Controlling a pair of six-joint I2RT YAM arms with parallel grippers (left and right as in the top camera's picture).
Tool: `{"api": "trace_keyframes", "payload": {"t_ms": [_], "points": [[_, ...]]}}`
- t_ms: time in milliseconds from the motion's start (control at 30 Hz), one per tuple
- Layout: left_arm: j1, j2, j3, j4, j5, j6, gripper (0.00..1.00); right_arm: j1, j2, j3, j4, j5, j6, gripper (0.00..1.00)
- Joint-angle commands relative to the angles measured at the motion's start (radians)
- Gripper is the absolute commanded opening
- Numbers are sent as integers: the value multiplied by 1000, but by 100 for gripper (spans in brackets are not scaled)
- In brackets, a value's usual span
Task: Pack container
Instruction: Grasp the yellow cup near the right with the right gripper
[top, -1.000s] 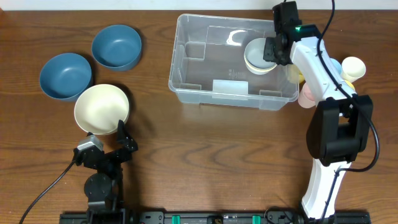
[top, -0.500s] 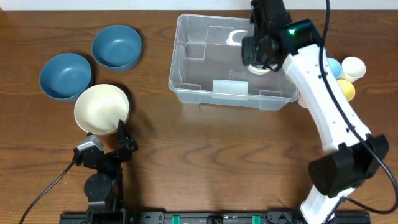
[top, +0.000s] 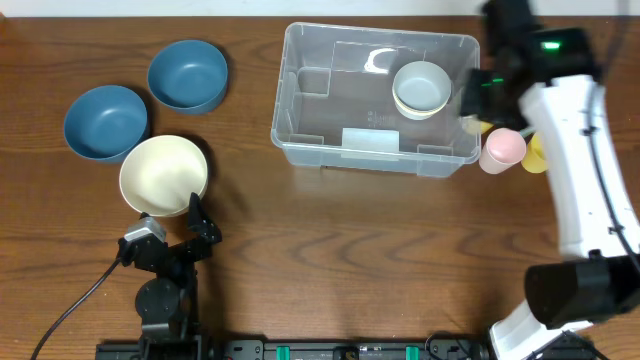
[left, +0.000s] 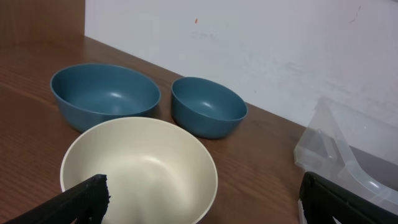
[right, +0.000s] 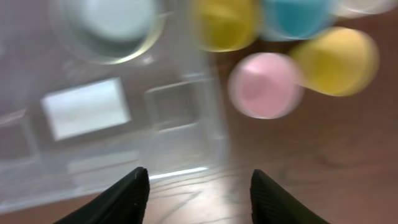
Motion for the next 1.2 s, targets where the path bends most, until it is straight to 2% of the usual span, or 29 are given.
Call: {"api": "trace_keyframes", "payload": {"t_ms": [0, 233, 400, 700, 1033, 1100, 1167], "points": [[5, -6, -23, -33, -12, 9, 98, -119, -15, -10, -11, 32, 25, 59], [5, -6, -23, -33, -12, 9, 98, -388, -14, -110, 9, -26, 22, 61], [5, -6, -23, -33, -11, 9, 98, -495, -14, -272, 118, -73, -31, 60], [5, -6, -23, -33, -12, 9, 98, -525, -14, -515, 404, -76, -39, 59], [5, -6, -23, -33, -12, 9, 98, -528, 3, -649, 669, -77, -39, 56], [5, -6, -23, -33, -12, 9, 98, -528, 19, -665, 701, -80, -43, 54], [5, -6, -23, -33, -12, 9, 98, -528, 38, -672, 711, -80, -43, 45]]}}
